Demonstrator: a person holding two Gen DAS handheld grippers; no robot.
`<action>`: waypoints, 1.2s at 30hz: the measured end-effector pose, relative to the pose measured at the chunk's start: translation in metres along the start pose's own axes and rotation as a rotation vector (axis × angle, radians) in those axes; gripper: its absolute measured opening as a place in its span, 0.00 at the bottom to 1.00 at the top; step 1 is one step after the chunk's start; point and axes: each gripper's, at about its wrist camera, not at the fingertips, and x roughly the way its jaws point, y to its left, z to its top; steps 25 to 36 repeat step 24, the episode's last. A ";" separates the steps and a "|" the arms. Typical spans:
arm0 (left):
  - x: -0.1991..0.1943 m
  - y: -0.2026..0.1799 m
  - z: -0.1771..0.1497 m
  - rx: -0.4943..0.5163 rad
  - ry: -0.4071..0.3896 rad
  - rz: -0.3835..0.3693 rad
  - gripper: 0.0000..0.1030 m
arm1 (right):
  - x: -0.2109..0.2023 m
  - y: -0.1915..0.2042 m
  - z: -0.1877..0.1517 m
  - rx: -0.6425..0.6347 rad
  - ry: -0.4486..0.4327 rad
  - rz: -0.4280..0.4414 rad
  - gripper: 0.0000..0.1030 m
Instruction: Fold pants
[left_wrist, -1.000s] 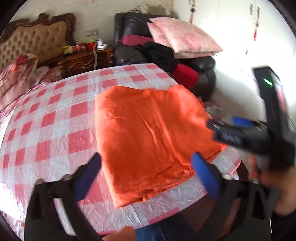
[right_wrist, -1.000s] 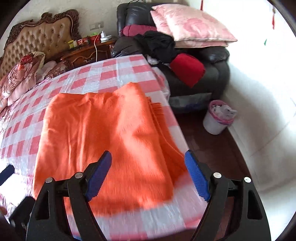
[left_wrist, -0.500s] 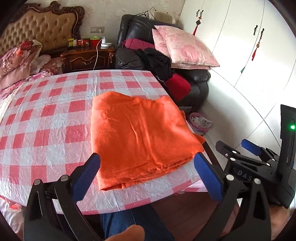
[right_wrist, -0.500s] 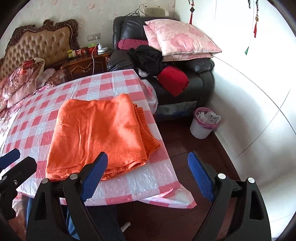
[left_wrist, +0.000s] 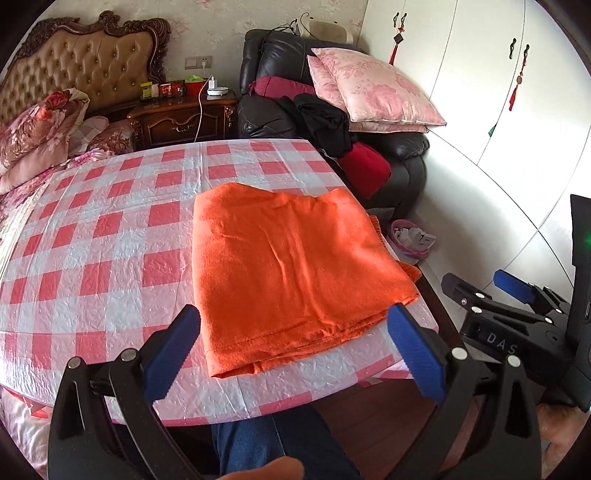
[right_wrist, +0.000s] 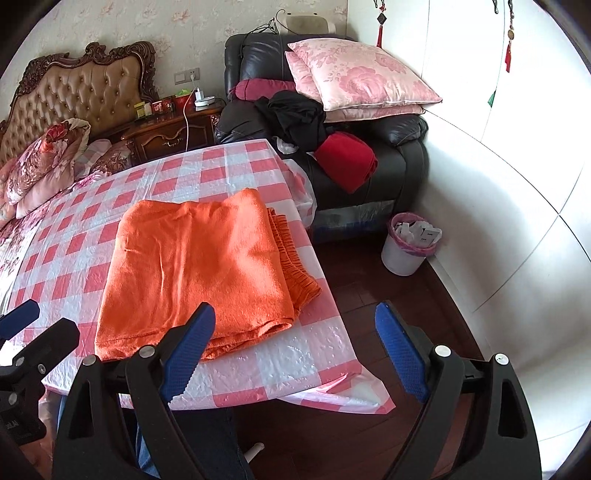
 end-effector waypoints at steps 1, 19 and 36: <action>0.000 0.000 0.000 0.000 0.001 0.000 0.98 | 0.000 0.000 0.000 0.000 0.000 0.000 0.82; 0.016 -0.006 0.002 0.017 0.017 -0.075 0.98 | 0.004 -0.001 -0.001 0.008 0.002 -0.006 0.82; 0.006 0.029 0.009 -0.040 -0.040 -0.108 0.98 | 0.012 -0.005 -0.004 0.057 -0.010 -0.023 0.86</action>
